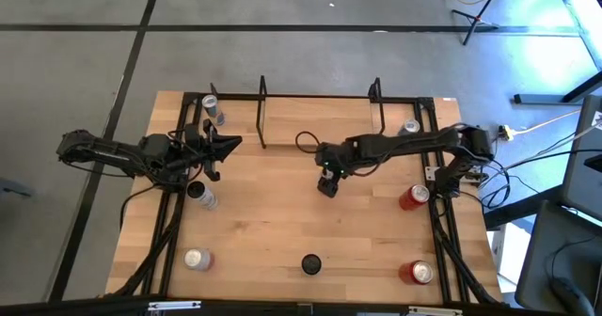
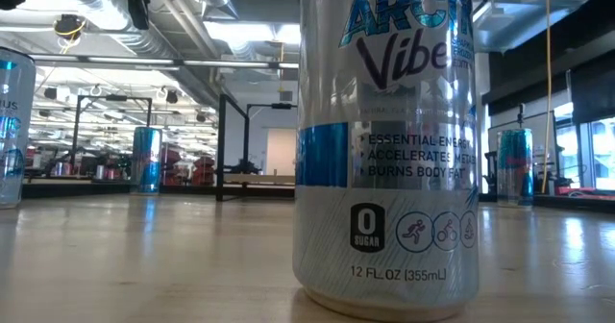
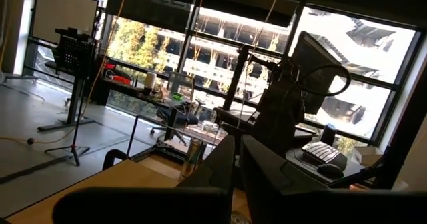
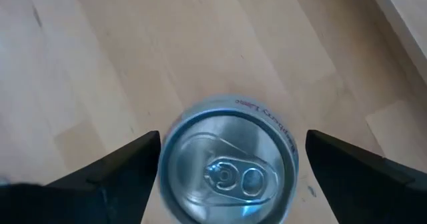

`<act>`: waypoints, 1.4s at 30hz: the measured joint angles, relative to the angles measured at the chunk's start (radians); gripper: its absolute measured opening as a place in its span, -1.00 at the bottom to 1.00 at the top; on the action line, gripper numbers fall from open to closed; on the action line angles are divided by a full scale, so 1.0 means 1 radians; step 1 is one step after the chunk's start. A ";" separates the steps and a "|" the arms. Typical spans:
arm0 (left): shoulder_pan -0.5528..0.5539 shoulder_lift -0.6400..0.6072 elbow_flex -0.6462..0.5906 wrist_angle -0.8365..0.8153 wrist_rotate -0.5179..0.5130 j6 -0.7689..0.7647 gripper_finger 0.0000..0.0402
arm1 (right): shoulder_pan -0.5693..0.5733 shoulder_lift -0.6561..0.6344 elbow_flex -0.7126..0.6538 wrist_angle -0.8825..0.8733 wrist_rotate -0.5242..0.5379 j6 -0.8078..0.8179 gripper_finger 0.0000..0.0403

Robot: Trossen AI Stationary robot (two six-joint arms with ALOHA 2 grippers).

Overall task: Place canned beverage on shelf
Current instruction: Put the top pink soda can on the shelf

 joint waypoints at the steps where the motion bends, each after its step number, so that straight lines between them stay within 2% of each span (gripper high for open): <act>1: 0.000 0.000 0.000 0.000 0.000 0.000 -0.91 | -0.001 0.003 0.000 -0.012 0.002 0.000 0.78; 6: 0.000 0.000 0.000 0.000 0.000 0.000 -0.91 | -0.001 0.014 -0.002 -0.035 0.015 -0.012 0.70; 12: 0.000 0.000 0.000 0.000 0.000 0.001 -0.91 | -0.001 0.013 0.008 -0.044 0.011 -0.090 0.29; 16: 0.000 0.000 0.000 0.011 0.000 0.001 -0.91 | -0.002 0.013 0.058 -0.116 0.018 -0.187 0.28; 25: 0.000 0.000 0.000 0.055 -0.002 0.007 -0.91 | -0.040 -0.014 0.272 -0.316 0.043 -0.495 0.28; 28: 0.000 0.000 0.000 0.055 -0.002 0.007 -0.91 | -0.087 -0.044 0.305 -0.362 0.032 -0.558 0.28; 34: 0.000 0.000 0.000 0.098 -0.002 0.002 -0.91 | -0.250 -0.127 0.311 -0.409 0.002 -0.662 0.28; 42: 0.000 0.000 0.000 0.097 -0.002 0.002 -0.91 | -0.461 -0.143 0.305 -0.412 -0.028 -0.834 0.28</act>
